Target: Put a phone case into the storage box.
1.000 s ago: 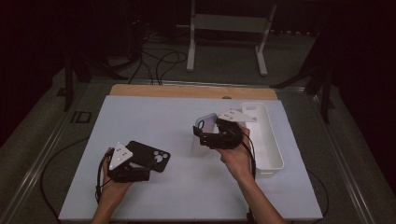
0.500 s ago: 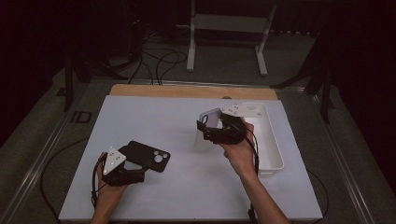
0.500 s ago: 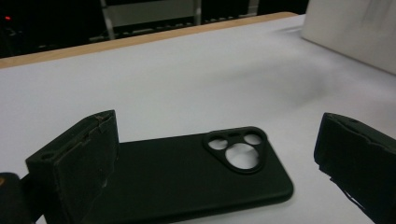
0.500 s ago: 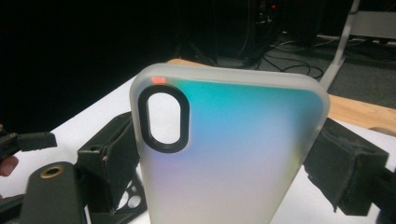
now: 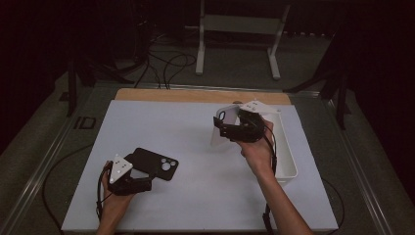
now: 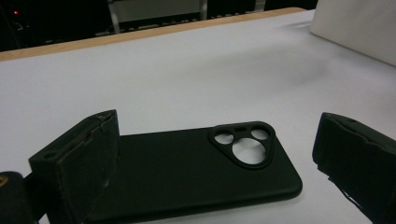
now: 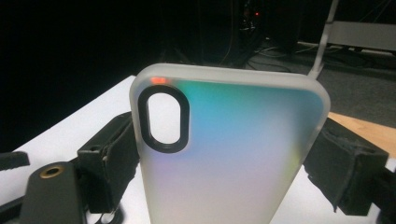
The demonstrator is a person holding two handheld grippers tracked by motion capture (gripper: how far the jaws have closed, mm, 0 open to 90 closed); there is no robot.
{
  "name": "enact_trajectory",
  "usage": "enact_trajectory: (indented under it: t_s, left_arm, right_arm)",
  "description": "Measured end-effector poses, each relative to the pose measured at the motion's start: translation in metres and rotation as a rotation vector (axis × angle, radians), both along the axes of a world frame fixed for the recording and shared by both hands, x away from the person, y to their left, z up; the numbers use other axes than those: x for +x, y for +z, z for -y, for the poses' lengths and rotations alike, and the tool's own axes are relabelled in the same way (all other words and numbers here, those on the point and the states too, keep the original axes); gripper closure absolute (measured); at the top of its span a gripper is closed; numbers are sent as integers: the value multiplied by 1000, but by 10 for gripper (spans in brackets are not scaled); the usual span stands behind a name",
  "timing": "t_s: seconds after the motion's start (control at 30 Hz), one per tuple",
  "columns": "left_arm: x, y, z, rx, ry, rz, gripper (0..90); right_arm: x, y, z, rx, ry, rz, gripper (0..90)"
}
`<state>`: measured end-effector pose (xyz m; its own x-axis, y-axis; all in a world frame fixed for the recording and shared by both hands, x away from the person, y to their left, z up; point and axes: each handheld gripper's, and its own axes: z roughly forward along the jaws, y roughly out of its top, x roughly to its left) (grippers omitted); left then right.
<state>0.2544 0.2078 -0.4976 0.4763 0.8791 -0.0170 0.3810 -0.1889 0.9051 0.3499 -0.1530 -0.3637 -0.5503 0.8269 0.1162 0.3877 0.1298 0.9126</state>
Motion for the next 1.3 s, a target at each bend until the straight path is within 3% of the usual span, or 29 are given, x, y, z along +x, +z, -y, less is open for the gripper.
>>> enact_trajectory:
  t_s: [0.37, 1.3]
  left_arm:
    - [0, 0, 2, 3, -1, -1, 18]
    - [1, -2, 6, 12, -3, -6, 19]
  right_arm:
    - [16, 12, 10, -16, -30, 12, 165]
    - [48, 15, 33, -37, -131, 13, 165]
